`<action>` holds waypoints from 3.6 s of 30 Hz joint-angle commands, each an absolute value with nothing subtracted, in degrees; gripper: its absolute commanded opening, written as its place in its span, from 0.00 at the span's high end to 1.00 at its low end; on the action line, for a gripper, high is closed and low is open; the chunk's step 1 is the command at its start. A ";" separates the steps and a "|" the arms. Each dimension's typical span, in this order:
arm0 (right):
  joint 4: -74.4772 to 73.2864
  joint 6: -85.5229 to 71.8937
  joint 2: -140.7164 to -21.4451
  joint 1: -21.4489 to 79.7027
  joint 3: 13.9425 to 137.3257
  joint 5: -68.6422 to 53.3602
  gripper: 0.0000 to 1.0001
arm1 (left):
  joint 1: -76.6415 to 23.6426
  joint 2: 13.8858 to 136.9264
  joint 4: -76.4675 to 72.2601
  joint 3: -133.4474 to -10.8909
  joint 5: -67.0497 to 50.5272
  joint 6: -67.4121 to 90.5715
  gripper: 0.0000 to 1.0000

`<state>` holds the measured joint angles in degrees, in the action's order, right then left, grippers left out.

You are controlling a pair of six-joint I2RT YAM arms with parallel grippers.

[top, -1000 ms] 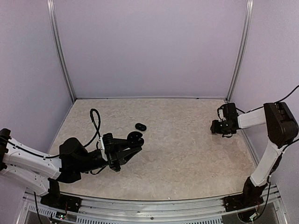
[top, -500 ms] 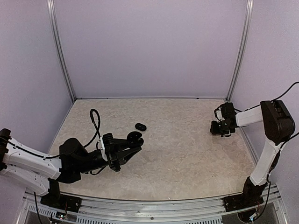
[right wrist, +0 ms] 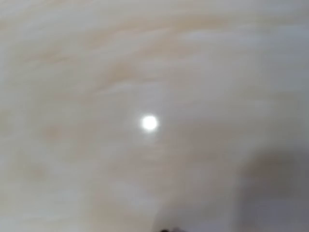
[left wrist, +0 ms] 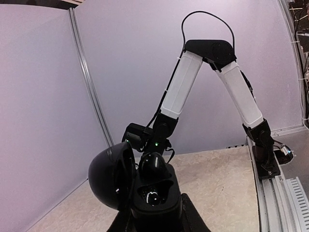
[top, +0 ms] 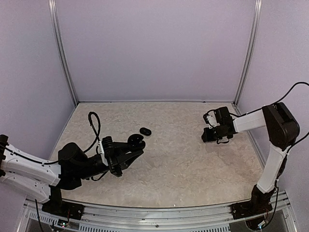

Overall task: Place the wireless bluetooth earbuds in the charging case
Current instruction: Move the left earbud to the corner of the board, then adjust the left earbud at the center of the board, then pick up the left earbud from the center of the board.

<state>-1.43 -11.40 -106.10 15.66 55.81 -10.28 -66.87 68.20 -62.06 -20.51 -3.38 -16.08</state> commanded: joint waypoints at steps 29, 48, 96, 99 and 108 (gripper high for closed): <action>-9.51 -0.65 -103.70 50.01 56.67 -22.91 0.58 | -67.32 63.89 -58.67 -20.29 -0.50 -15.91 0.88; -12.63 -11.01 -104.07 55.52 53.67 -6.94 0.57 | -67.59 65.76 -59.33 -20.85 -0.29 -16.08 0.88; -9.89 -8.40 -105.18 48.87 56.41 -15.15 0.59 | -67.24 66.01 -60.45 -20.13 -0.38 -16.52 0.89; -10.00 -6.68 -105.53 48.54 56.68 -15.29 0.60 | -67.17 66.22 -60.47 -20.04 -0.31 -16.52 0.89; -9.72 -1.52 -105.88 48.53 56.45 -18.68 0.63 | -66.76 66.60 -60.73 -20.04 -0.67 -16.52 0.89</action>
